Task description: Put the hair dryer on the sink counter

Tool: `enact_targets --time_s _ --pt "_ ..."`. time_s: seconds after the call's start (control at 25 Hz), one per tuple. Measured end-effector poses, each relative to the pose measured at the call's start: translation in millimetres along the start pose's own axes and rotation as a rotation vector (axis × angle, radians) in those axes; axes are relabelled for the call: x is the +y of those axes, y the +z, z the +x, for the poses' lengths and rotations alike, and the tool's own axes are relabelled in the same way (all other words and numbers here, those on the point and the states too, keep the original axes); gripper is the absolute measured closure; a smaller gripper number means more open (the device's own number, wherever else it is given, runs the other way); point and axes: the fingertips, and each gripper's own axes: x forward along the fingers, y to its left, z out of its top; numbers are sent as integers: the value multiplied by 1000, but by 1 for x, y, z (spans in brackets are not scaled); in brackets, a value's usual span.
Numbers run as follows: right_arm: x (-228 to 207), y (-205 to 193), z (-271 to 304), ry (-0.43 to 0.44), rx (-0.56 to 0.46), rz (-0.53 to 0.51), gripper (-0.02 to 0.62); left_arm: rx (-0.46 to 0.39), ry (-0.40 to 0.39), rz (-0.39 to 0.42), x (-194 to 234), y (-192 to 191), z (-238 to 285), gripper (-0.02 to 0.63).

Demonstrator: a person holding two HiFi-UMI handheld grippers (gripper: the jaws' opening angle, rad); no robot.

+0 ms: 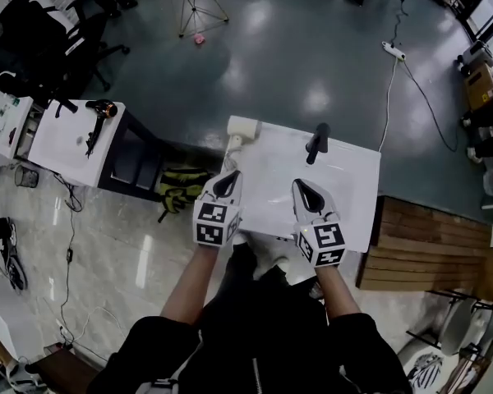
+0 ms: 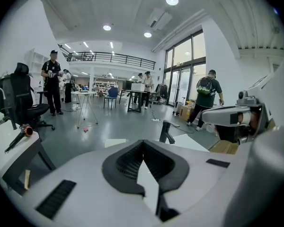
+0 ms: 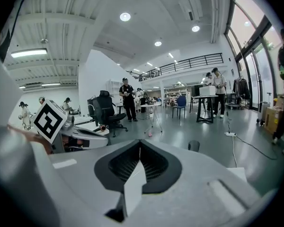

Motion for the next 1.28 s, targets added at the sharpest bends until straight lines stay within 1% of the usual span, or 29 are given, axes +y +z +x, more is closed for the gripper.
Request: enact_targets --time_s 0.32,0.44,0.56,0.72,1.28 --pt "1 11 -30 -2 -63 -22 591 -67 2 40 -36 17 -33 592" --pt "0 12 -39 -7 -73 -24 591 -78 -2 51 -46 20 -42 592" --pt "1 12 -46 2 -71 -30 591 -88 -9 45 -55 20 -48 592" --pt "2 10 -53 14 -66 -42 591 -84 -18 51 -65 15 -49 592" --pt "7 17 -47 30 -64 -68 591 -77 -26 76 -65 20 -48 592"
